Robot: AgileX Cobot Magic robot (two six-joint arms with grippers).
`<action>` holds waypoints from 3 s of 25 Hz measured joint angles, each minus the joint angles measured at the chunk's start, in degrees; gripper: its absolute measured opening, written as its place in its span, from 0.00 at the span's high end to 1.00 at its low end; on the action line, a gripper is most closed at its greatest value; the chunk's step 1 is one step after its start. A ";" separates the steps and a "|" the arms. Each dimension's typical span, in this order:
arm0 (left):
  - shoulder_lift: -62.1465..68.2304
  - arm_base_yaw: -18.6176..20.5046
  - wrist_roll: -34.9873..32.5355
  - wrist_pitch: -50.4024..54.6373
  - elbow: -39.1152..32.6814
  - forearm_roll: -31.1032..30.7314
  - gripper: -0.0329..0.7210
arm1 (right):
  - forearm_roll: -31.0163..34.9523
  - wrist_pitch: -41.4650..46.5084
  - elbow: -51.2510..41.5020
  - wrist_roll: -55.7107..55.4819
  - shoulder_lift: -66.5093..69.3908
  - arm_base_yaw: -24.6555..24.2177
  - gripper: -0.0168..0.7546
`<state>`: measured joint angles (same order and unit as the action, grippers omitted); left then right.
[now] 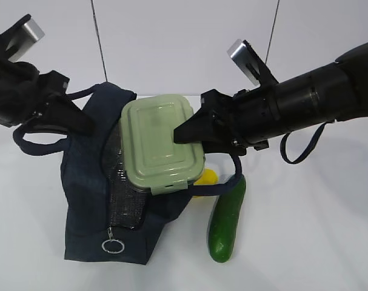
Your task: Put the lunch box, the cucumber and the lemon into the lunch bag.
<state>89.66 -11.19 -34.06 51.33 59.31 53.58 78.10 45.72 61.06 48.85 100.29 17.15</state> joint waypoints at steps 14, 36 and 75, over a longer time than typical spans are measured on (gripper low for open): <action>0.16 0.00 -6.11 3.50 0.00 8.35 0.96 | 5.66 1.04 0.90 -0.48 4.89 0.00 0.53; 6.16 -0.73 -15.64 10.33 0.00 26.62 0.96 | 4.68 5.04 5.54 -0.48 6.31 0.12 0.53; 10.89 -1.77 -17.38 9.67 0.00 28.81 0.96 | 6.22 -0.13 5.77 1.80 11.99 1.35 0.51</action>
<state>100.55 -12.97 -51.43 61.00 59.31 82.39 84.33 45.59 66.83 50.65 112.28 18.50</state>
